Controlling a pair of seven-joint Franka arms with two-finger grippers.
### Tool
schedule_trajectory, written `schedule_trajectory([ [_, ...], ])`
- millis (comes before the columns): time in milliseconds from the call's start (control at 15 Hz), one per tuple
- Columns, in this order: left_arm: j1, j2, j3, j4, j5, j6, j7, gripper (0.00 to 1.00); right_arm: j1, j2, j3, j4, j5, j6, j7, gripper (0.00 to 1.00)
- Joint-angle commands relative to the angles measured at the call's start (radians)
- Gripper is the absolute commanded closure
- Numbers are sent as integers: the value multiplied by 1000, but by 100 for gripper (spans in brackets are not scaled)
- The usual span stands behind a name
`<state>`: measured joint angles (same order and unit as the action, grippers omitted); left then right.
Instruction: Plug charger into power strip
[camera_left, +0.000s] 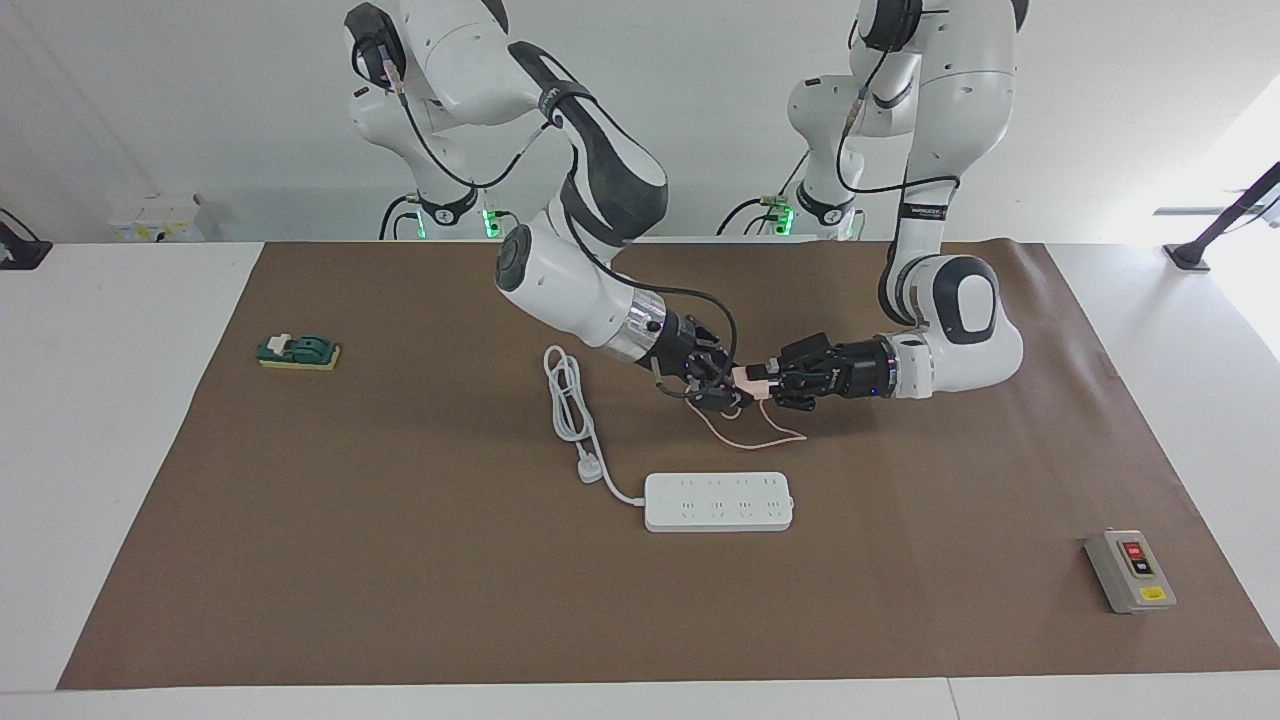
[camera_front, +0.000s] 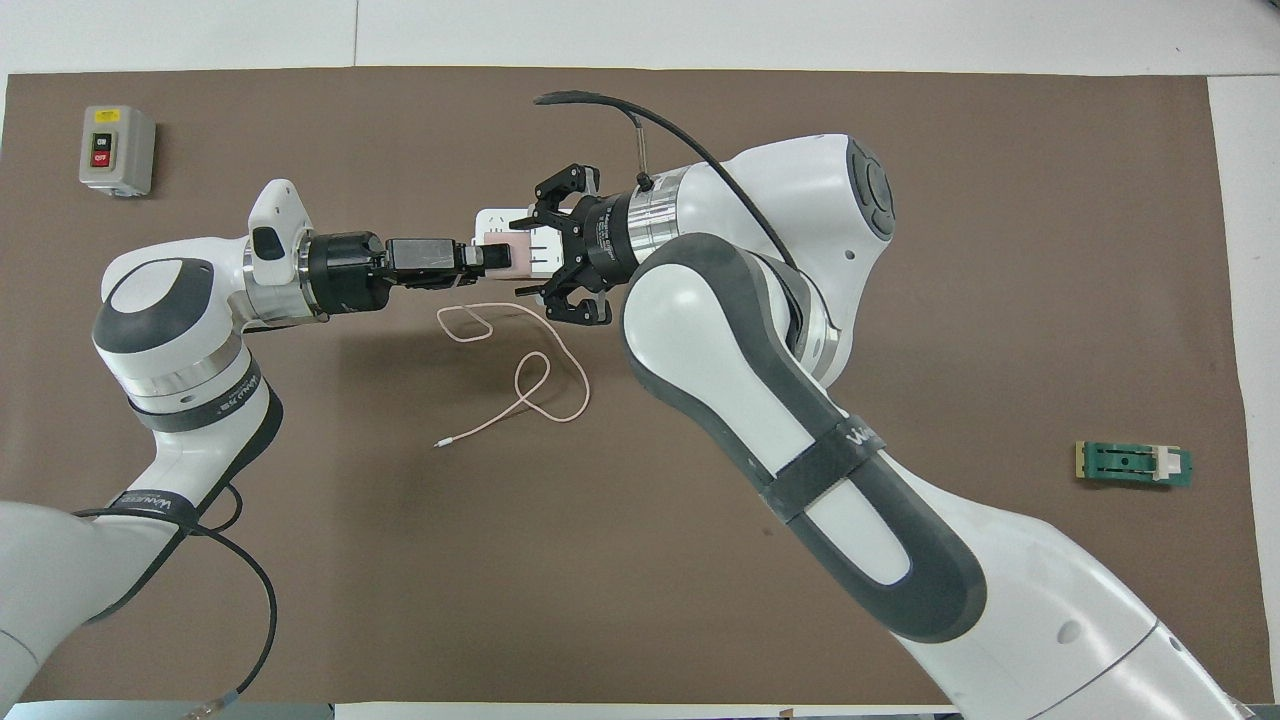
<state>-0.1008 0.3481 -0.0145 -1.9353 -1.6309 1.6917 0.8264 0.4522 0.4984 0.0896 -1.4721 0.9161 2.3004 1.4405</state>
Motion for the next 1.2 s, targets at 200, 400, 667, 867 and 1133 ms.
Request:
schedule_trajectory([
  [200,10,-4,48,96,174,13,-119,100,-50,-17,-10,7,-23,-64,58,0],
  [400,49,-33,123,166,343,-47,-264,100,-124,-63,-13,-11,-25,-148,58,0],
  [667,56,-44,160,385,654,-90,-591,100,-190,-138,-13,-57,-89,-241,55,0],
  [867,39,-43,151,527,891,-154,-755,100,-237,-173,-13,-57,-175,-337,46,0],
  [1133,13,-61,148,556,1075,-168,-779,100,-297,-213,-13,-50,-244,-439,-7,0],
])
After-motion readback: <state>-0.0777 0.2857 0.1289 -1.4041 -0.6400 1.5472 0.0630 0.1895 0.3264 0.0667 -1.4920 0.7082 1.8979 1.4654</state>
